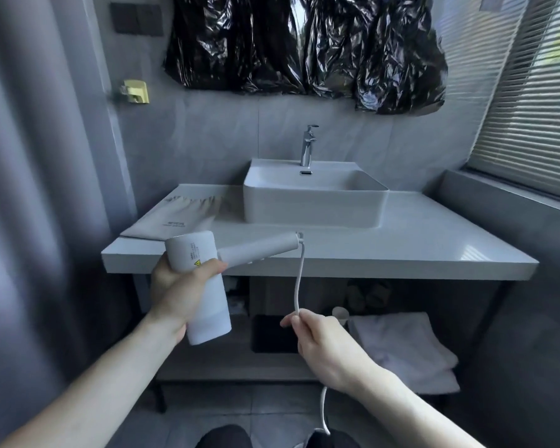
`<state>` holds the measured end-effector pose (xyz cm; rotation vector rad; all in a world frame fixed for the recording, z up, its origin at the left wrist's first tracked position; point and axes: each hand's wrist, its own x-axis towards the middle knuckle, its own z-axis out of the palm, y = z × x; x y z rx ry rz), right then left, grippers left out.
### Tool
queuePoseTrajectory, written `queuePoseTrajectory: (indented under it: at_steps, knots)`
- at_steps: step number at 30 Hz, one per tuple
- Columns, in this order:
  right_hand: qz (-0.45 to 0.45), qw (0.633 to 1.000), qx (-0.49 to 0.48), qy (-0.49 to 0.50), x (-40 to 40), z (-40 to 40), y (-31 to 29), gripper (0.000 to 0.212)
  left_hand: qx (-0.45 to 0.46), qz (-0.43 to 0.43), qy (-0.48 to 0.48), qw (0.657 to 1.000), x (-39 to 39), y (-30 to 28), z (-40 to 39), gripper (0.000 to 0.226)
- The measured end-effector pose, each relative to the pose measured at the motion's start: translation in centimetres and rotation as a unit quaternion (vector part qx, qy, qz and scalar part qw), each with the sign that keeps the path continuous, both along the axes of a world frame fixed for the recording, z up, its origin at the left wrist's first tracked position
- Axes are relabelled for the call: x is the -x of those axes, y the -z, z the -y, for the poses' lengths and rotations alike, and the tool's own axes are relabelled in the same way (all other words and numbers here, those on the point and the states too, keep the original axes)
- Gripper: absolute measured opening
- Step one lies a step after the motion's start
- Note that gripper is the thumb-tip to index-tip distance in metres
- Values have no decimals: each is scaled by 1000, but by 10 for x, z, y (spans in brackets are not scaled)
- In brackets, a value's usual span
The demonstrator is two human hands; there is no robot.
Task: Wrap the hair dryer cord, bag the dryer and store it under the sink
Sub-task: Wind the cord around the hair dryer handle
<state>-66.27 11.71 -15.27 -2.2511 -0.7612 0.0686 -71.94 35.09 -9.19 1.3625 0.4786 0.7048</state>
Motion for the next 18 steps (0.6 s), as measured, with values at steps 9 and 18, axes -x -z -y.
queuePoseTrajectory:
  at_steps: [9, 18]
  knots:
    - [114, 990, 77, -13, 28, 23, -62, 47, -183, -30, 9, 983, 19, 3, 5, 53]
    - [228, 971, 61, -46, 20, 38, -113, 43, -318, -6, 111, 942, 58, -2, 28, 49]
